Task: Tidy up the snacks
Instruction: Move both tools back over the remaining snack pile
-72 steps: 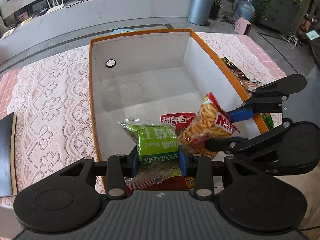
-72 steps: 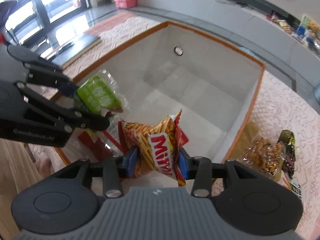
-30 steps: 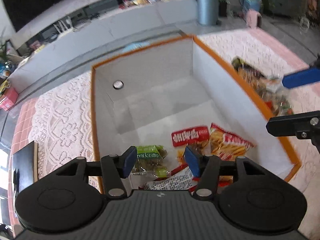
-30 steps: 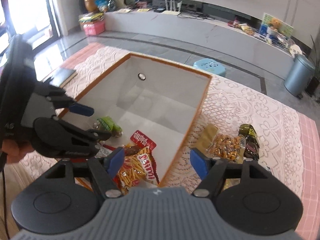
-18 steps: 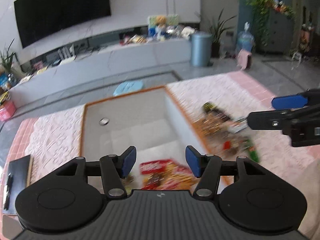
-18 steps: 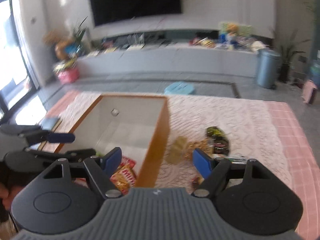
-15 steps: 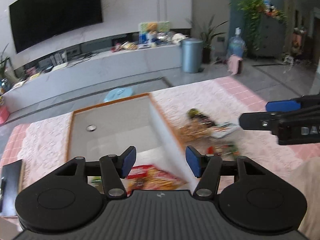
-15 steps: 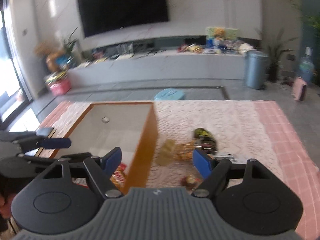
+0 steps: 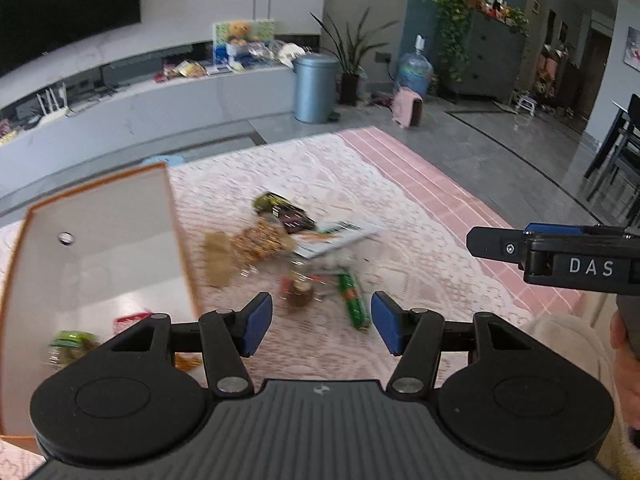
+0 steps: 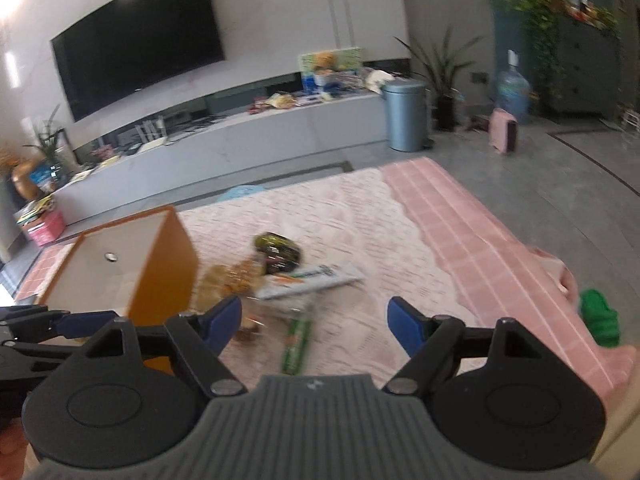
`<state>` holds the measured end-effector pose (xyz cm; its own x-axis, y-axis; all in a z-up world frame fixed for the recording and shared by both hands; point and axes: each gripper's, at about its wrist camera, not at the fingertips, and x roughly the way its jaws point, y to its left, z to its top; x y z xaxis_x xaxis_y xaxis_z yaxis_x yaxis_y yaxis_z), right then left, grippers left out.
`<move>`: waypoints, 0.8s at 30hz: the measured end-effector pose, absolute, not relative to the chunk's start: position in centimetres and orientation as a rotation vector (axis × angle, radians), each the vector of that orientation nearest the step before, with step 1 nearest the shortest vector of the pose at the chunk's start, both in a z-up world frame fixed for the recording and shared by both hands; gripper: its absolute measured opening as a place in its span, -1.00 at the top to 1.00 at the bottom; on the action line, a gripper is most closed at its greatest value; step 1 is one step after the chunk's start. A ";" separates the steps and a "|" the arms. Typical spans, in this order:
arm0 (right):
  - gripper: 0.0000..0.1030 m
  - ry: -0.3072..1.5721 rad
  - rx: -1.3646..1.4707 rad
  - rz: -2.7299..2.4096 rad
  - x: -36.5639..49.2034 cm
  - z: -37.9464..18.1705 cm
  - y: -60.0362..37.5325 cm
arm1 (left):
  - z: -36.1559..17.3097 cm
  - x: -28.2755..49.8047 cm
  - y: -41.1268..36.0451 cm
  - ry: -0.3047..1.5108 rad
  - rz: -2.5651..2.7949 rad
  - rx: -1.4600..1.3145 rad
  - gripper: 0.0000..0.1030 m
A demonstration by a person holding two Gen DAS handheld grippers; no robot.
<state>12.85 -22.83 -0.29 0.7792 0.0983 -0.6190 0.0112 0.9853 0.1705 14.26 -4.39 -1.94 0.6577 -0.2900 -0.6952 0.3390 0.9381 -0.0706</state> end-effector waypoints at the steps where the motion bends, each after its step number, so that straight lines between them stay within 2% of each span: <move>1: -0.51 0.680 0.173 0.036 12.8 -0.7 -23.4 | -2.2 14.5 -4.8 0.788 -0.363 0.067 -0.31; 15: -0.49 0.748 0.249 -0.012 14.0 -4.5 -27.5 | -4.7 16.3 -7.9 0.875 -0.349 0.099 -0.31; 17: -0.49 0.752 0.257 -0.011 14.5 -4.9 -27.8 | -4.9 16.6 -8.2 0.883 -0.349 0.102 -0.42; 24: -0.49 0.759 0.273 -0.026 16.1 -5.6 -29.0 | -6.1 17.6 -8.3 0.905 -0.350 0.097 -0.53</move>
<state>16.14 -28.98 -5.62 0.7270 0.0747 -0.6826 0.1215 0.9644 0.2350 17.59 -8.25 -6.14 0.5658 -0.2562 -0.7837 0.3374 0.9392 -0.0634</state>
